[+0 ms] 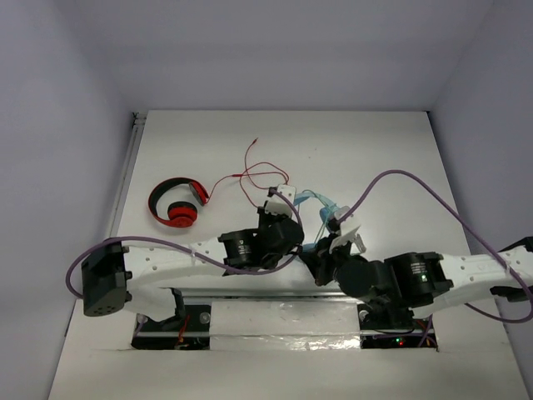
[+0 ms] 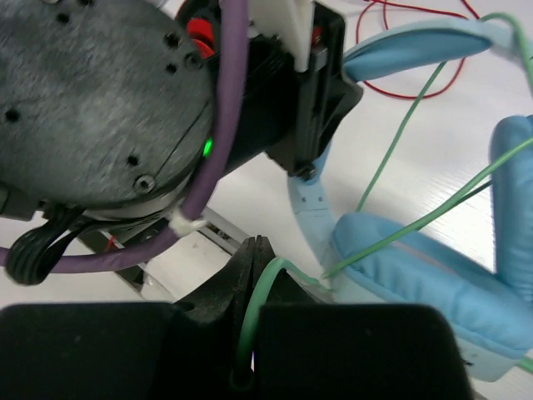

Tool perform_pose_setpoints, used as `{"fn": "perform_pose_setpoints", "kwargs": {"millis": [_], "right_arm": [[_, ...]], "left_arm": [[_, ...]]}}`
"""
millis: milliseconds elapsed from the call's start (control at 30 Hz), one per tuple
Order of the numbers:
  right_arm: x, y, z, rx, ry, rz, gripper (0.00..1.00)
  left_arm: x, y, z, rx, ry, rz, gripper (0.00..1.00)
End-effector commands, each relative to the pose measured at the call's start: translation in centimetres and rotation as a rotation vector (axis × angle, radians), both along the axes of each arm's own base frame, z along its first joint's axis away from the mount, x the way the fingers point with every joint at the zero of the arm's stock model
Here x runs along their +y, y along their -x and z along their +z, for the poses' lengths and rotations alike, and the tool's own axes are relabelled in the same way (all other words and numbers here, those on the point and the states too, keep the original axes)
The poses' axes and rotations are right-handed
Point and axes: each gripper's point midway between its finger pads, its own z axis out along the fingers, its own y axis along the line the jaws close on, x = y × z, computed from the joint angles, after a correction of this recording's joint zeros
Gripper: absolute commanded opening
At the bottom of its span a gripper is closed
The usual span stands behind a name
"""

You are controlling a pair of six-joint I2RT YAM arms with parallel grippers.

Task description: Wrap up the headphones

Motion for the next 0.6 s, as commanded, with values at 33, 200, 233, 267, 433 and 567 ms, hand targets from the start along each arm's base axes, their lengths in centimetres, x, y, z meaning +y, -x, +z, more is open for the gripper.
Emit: {"fn": "perform_pose_setpoints", "kwargs": {"millis": [33,200,233,267,433,567], "right_arm": [[-2.3,-1.6,2.7,-0.048,-0.034,-0.055,0.00],[-4.0,-2.3,3.1,-0.062,-0.050,-0.076,0.00],[-4.1,-2.4,3.0,-0.060,-0.055,-0.087,0.00],[-4.4,-2.9,2.6,-0.055,-0.064,-0.126,0.00],[-4.5,-3.8,2.2,-0.033,-0.134,-0.217,0.00],[-4.8,-4.6,2.5,-0.017,-0.233,-0.306,0.00]], "left_arm": [[-0.3,0.8,0.7,0.002,0.044,0.009,0.00],[-1.2,3.0,0.3,0.056,0.051,-0.093,0.00],[-1.4,3.5,0.6,0.072,0.068,-0.122,0.00],[-1.4,3.8,0.5,0.085,0.075,-0.140,0.00],[-2.2,5.8,1.7,0.155,0.169,-0.256,0.00],[-3.2,7.1,2.0,0.205,0.208,-0.327,0.00]]}}
